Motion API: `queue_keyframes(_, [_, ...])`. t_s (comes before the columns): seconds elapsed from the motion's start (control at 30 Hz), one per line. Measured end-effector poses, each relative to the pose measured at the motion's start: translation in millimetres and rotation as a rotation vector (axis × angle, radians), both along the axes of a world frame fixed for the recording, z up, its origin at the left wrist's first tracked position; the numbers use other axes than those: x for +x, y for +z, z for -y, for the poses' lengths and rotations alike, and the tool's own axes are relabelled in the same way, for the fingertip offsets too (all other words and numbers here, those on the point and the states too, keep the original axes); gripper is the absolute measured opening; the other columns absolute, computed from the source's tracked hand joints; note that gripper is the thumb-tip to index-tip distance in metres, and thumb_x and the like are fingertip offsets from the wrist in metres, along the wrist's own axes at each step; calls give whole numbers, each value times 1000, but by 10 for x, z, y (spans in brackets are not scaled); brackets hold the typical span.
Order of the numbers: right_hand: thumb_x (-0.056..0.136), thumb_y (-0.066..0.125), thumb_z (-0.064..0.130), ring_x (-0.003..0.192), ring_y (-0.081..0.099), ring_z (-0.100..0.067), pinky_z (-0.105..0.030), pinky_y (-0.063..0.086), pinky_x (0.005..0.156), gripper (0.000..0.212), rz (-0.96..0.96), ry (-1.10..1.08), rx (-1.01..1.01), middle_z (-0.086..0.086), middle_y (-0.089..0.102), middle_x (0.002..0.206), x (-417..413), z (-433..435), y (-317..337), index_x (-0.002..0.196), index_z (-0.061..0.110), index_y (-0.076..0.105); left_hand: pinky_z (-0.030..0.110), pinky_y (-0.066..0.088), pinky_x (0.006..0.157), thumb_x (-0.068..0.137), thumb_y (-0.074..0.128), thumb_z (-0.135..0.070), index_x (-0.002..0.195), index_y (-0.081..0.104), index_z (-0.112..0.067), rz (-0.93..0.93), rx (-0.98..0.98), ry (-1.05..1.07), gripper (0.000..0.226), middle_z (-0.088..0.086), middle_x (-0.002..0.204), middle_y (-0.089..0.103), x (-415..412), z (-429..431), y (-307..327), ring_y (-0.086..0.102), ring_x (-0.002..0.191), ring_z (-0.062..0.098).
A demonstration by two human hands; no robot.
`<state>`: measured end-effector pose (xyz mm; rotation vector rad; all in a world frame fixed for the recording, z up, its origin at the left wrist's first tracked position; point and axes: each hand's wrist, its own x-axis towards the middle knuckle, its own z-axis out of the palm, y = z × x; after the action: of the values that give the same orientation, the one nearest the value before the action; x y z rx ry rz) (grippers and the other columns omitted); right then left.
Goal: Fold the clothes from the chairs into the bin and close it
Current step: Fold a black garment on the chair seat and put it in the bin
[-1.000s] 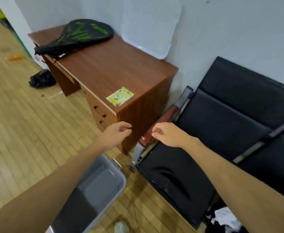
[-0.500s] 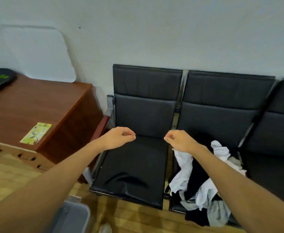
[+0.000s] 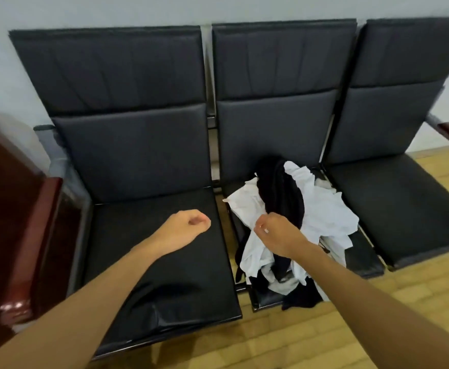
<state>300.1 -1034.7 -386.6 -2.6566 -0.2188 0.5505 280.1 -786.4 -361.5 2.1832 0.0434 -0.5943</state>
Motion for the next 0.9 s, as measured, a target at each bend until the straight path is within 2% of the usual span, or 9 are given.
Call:
queue_keyframes(0.13, [99,47,23,116,49,-33,-41,43,96,35,172,-108,-81,-14,49,124,211,383,-1008,129,6,52,25,48,88,96,52,-39,117,59,-32,-17,-23,-38,23,-9,110,63,310,286,-1006,61,101,4])
queue_keyframes(0.23, [97,51,25,120,43,-34,-42,41,100,47,364,-220,-177,-18,44,133,422,649,-1723,138,5,42,19,43,82,97,52,-38,113,61,-34,76,-36,-52,20,-11,107,64,535,528,-1765,60,101,3])
queue_keyframes(0.33, [96,54,33,122,42,-35,-44,39,99,61,421,-300,-277,-18,40,137,585,782,-2357,145,5,32,24,49,88,97,52,-36,112,64,-31,170,-76,-51,20,-10,103,66,707,759,-2435,63,98,4])
queue_keyframes(0.4, [91,59,33,105,52,-36,-45,43,84,57,547,-262,-418,-19,52,123,617,756,-2741,137,2,45,25,52,85,97,53,-34,110,64,-29,227,-116,-20,18,-8,101,67,803,887,-2802,64,95,7])
queue_keyframes(0.47, [86,64,30,84,57,-36,-42,46,70,47,721,-246,-459,-18,60,102,621,713,-3009,123,2,60,22,52,80,97,52,-32,110,65,-28,283,-139,1,18,-8,100,67,863,991,-3089,64,94,9])
queue_keyframes(0.57, [96,53,28,93,54,-34,-45,41,79,37,849,-281,-374,-14,59,109,668,740,-3166,128,9,58,20,50,76,98,52,-31,110,63,-29,344,-148,3,17,-9,101,65,922,1072,-3331,63,93,7])
queue_keyframes(0.73, [104,32,28,109,46,-28,-38,32,94,39,825,-321,-196,-4,52,123,585,753,-2998,140,22,44,27,53,81,99,47,-34,113,59,-29,421,-144,-2,19,-6,105,63,948,1037,-3176,66,87,5])
queue_keyframes(0.8, [104,32,24,107,52,-30,-40,38,94,36,767,-344,-103,-7,57,117,591,755,-2944,137,18,46,29,53,84,99,46,-34,111,59,-29,398,-125,-29,18,-7,106,63,927,1028,-3099,65,87,4])
queue_keyframes(0.9, [103,35,18,88,59,-29,-41,47,83,24,819,-389,208,-8,64,95,551,749,-2652,114,10,55,29,51,87,99,46,-35,109,60,-27,392,-90,-63,19,-8,105,63,819,1010,-2888,65,88,3])
